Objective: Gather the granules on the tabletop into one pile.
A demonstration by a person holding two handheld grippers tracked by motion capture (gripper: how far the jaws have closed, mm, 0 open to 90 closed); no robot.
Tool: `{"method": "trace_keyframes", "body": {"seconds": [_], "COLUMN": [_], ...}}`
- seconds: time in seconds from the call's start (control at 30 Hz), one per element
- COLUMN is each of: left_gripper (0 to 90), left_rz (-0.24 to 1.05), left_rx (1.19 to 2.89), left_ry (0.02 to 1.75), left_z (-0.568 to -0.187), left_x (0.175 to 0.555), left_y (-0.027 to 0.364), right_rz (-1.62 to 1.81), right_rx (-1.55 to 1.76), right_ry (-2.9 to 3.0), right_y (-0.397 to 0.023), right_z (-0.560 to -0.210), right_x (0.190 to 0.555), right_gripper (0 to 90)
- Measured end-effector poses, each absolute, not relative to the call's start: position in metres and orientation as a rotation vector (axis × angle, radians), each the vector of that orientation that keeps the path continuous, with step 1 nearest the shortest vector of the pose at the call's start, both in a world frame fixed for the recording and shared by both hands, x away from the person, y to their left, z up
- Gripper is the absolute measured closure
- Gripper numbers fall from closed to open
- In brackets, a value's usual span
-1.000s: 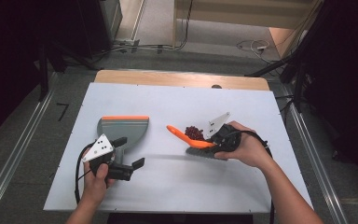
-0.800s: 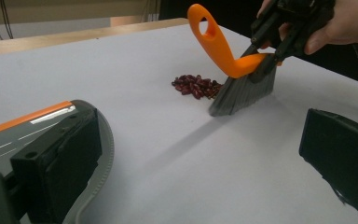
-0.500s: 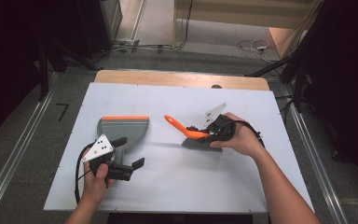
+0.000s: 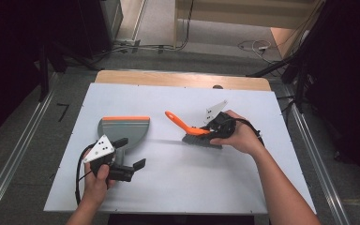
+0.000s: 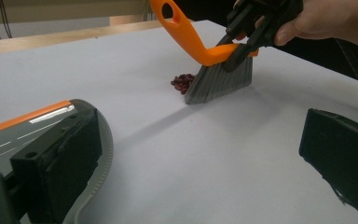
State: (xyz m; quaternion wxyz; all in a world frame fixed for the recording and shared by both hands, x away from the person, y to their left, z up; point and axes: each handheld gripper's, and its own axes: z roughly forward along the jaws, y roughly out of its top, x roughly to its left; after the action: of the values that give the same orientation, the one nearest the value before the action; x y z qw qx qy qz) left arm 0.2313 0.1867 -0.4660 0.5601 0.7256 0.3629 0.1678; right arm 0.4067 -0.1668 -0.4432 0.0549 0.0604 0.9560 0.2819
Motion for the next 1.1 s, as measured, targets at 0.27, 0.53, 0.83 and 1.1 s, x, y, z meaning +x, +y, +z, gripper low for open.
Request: {"method": "trace_keyframes", "body": {"seconds": [0.27, 0.53, 0.83, 1.1], "left_gripper": [0.0, 0.0, 0.0, 0.0], "left_rz": [0.398, 0.395, 0.394, 0.396], "left_rx": [1.709, 1.708, 1.712, 1.707], "left_ry": [0.854, 0.854, 0.852, 0.854], "left_z": [-0.466, -0.466, -0.466, -0.466], "left_x": [0.231, 0.231, 0.232, 0.231], "left_y": [0.188, 0.187, 0.186, 0.187], "right_rz": [0.894, 0.947, 0.956, 0.892], "right_rx": [0.223, 0.256, 0.363, 0.383], "right_ry": [2.880, 2.837, 2.986, 3.027], "right_y": [-0.172, -0.180, -0.168, -0.158], "right_z": [-0.435, -0.420, -0.427, -0.445], "right_x": [0.405, 0.401, 0.386, 0.396], "right_gripper": [68.7, 68.7, 68.7, 68.7]}}
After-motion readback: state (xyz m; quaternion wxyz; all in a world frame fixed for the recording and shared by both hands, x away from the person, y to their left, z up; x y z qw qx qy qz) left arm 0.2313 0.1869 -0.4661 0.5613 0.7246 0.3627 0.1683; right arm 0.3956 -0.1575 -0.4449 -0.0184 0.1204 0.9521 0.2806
